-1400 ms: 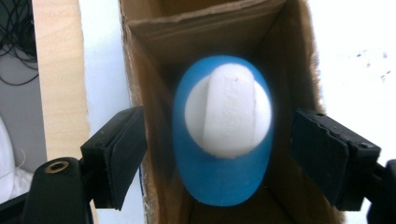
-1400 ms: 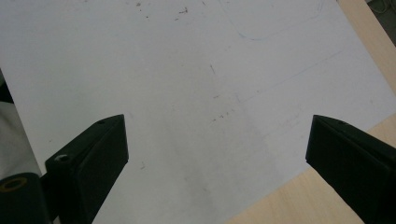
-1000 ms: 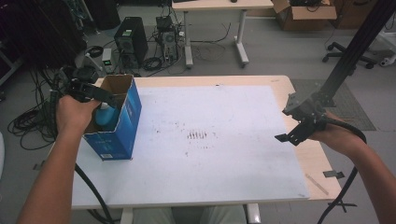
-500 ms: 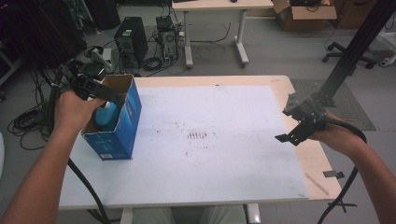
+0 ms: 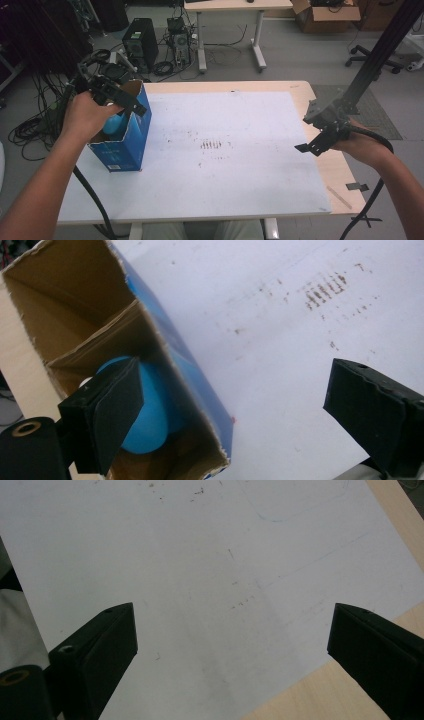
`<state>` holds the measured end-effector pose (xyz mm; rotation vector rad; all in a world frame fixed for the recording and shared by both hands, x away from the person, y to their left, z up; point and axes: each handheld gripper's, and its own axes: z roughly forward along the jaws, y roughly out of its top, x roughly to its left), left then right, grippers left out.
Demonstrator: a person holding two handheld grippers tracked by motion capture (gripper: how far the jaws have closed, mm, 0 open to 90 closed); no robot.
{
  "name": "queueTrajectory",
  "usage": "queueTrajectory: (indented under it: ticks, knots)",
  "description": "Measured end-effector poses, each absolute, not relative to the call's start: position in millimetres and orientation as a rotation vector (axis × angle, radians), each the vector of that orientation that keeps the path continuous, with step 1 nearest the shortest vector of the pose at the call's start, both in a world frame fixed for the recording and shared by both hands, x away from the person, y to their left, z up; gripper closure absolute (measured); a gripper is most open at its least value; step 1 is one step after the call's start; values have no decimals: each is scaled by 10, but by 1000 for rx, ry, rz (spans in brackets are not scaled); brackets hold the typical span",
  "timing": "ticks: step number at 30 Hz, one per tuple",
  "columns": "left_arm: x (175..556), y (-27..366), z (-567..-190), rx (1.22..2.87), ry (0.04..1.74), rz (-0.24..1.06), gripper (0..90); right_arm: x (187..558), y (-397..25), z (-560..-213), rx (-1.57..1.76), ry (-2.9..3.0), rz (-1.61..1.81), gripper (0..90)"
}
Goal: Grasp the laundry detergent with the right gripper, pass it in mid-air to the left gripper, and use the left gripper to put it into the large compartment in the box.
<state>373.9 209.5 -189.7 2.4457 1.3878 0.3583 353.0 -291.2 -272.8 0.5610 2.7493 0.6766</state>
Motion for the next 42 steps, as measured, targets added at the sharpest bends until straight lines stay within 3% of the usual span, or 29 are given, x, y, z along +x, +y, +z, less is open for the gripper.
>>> queueTrajectory:
  ticks: [22,42]
  knots:
    - [3714,1454,-1844,2647,1005,334,92,3517,-2903,-2678,587,2753,665,54]
    - [3470,1374,-2005,2820,698,250,92,3644,-2849,-2625,613,2757,659,53]
